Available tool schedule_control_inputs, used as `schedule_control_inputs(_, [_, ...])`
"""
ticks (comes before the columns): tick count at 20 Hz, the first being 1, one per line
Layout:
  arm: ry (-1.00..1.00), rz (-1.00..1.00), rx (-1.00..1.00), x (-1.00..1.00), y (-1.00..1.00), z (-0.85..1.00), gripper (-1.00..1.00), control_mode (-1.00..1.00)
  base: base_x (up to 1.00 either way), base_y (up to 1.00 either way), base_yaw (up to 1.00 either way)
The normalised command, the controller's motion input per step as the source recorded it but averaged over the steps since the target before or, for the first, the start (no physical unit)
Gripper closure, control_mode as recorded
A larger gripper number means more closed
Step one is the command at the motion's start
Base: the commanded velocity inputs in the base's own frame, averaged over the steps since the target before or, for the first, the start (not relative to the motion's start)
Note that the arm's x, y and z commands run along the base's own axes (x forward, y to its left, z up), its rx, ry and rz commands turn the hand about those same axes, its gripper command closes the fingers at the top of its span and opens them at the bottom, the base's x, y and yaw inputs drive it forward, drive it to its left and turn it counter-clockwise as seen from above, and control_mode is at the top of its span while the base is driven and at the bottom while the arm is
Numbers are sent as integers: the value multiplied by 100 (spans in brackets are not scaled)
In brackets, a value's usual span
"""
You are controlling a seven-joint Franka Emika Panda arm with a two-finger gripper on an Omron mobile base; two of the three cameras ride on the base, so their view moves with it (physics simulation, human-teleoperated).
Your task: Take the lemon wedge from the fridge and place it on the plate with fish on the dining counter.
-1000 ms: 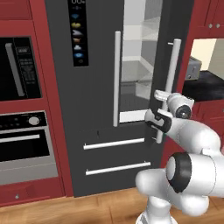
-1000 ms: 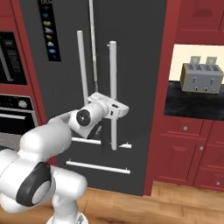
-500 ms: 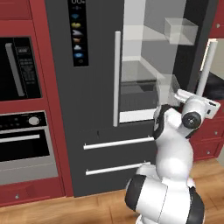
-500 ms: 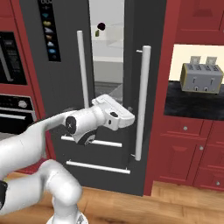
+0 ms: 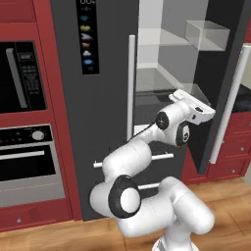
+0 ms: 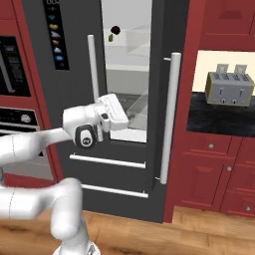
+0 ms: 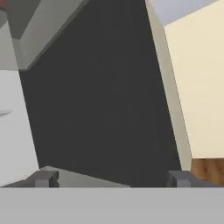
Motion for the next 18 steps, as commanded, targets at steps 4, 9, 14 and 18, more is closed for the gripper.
schedule_control_inputs(4, [22, 0, 12, 100, -59, 0, -100, -100, 0, 0, 0])
schedule_control_inputs(9, [25, 2, 17, 81, -98, 0, -100, -100, 0, 0, 0])
schedule_control_inputs(14, [22, 0, 27, -4, -100, 0, -100, -100, 0, 0, 0])
schedule_control_inputs(18, [8, 9, 18, -33, -56, 0, -100, -100, 0, 0, 0])
